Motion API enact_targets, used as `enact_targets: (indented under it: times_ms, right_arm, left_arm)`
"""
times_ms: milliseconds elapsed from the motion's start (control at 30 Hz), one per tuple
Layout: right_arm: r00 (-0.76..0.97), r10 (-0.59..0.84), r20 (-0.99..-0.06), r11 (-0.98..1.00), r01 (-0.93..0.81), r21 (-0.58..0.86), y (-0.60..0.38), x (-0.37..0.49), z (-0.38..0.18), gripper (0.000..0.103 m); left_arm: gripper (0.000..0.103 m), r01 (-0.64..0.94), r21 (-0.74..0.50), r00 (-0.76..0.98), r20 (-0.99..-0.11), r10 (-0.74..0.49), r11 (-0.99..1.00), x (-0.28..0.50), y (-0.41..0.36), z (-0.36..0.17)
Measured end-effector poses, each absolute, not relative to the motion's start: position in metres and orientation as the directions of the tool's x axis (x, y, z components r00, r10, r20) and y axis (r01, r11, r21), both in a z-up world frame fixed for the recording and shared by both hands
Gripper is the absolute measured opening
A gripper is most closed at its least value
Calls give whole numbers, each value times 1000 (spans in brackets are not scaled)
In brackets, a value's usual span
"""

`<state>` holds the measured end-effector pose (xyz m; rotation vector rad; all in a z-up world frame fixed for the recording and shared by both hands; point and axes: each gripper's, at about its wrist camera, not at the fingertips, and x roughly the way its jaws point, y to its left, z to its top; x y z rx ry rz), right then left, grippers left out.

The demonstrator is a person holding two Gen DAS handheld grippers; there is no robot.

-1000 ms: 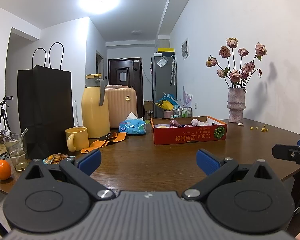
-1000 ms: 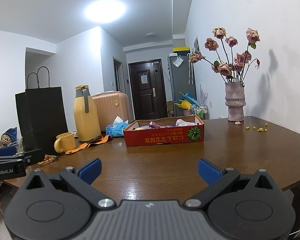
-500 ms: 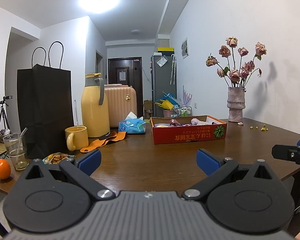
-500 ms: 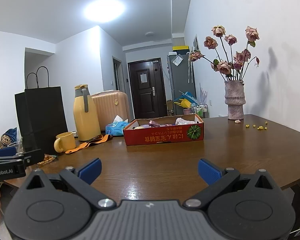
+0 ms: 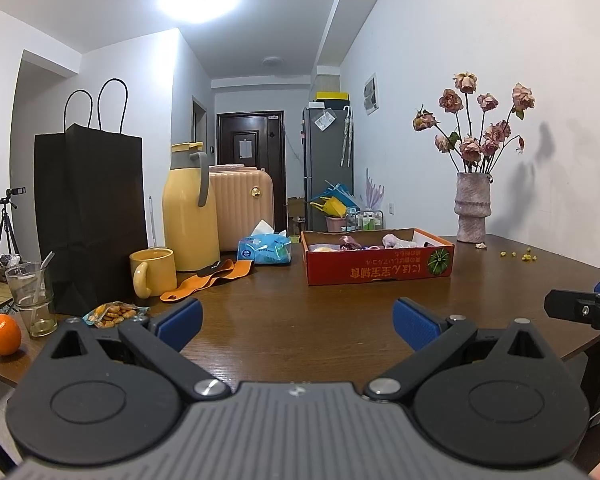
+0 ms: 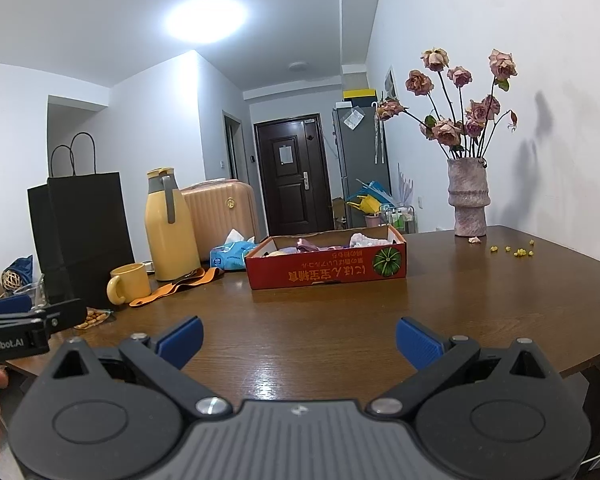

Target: Organize soft objects

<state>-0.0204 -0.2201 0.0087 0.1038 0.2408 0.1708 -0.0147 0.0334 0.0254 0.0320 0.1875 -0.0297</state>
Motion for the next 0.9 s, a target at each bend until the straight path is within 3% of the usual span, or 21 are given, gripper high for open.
enact_targets:
  times_ms: [900]
  right_arm:
    - [956, 177, -232, 980, -151, 128, -222, -19, 8, 103]
  left_arm:
    - [103, 40, 26, 980, -195, -34, 999, -13, 37, 27]
